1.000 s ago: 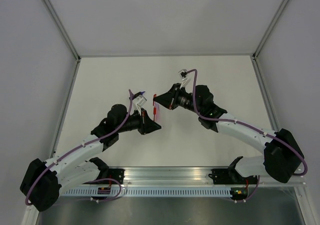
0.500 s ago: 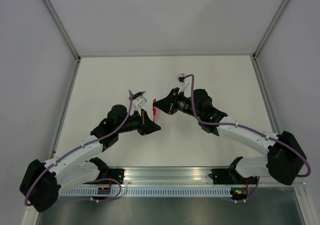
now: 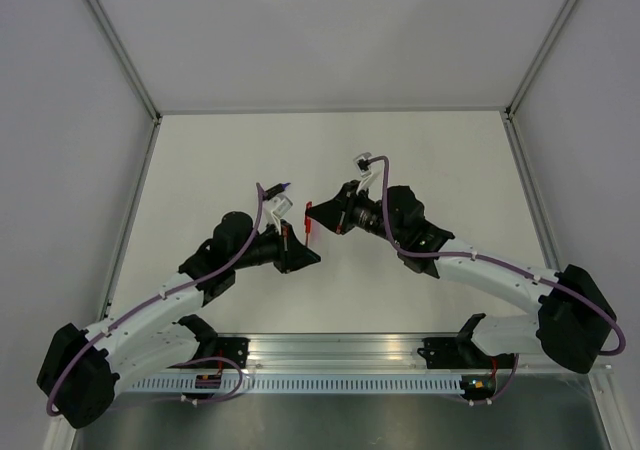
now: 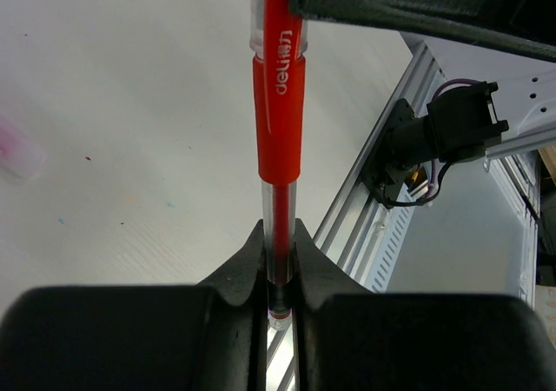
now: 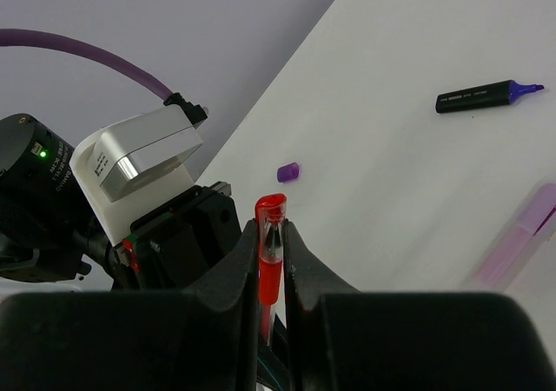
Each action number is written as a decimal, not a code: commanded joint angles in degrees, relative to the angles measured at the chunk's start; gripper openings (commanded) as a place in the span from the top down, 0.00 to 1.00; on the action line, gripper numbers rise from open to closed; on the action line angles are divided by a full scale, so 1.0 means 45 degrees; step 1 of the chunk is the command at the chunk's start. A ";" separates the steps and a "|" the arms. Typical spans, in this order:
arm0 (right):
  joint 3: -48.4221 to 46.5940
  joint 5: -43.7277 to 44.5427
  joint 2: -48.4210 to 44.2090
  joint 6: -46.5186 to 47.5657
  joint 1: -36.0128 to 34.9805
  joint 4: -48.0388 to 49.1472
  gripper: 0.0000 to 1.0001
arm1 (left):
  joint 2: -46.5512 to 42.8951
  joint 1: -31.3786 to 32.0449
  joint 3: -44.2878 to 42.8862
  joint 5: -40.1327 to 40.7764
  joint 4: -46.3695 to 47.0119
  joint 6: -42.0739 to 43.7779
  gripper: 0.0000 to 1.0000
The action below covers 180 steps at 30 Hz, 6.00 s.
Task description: Insert the pens into the pen caps
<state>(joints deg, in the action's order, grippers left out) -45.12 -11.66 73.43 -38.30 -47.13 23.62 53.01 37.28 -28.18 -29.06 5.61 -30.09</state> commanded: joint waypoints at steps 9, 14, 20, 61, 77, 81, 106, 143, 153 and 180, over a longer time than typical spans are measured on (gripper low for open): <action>0.0185 0.0091 -0.0711 0.0132 -0.0444 -0.0209 0.67 | -0.0531 -0.0042 0.0052 0.0053 0.1273 0.0377 0.98; -0.0323 0.0423 -0.1005 0.0562 -0.0444 -0.0677 0.59 | -0.0628 -0.0042 0.0189 -0.0378 0.1644 0.0319 0.98; -0.0617 0.0463 -0.1200 0.0875 -0.0424 -0.0775 0.56 | -0.0824 -0.0061 0.0306 -0.0652 0.1898 0.0319 0.98; -0.0207 -0.1315 0.0186 0.0757 -0.0463 0.0182 1.00 | -0.1312 -0.0061 0.0268 -0.0458 0.2543 -0.0188 0.98; -0.0032 -0.1218 0.0362 0.1715 -0.0716 -0.1595 1.00 | -0.0689 -0.0061 -0.1704 0.2316 0.0924 0.0142 0.98; 0.0222 -0.1100 0.0401 0.1716 -0.0775 -0.1343 1.00 | -0.0589 -0.0081 -0.1959 0.2765 0.1000 0.0221 0.98; 0.1589 0.0815 0.0323 0.1287 -0.2474 -0.1304 1.00 | 0.0621 -0.0315 -0.4088 0.4524 0.0355 0.0494 0.98; -0.1010 0.8100 -0.3113 0.3395 -0.1362 -0.6812 0.47 | 0.5712 -0.0627 -0.3305 0.5834 -0.2631 -0.1867 0.98; -0.0148 0.7084 -0.3700 0.3531 -0.1323 -0.6556 0.46 | 0.8548 -0.1233 -0.4420 0.6106 -0.3277 -0.1986 0.92; 0.0184 0.6889 -0.3895 0.3688 -0.1303 -0.6615 0.45 | 0.7361 -0.1291 -0.6603 0.6380 -0.5733 -0.1052 0.53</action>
<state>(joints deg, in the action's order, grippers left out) -44.60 20.45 56.25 -22.44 -53.08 -7.31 90.15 31.83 -49.93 -1.76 -16.93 -38.46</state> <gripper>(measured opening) 0.546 0.451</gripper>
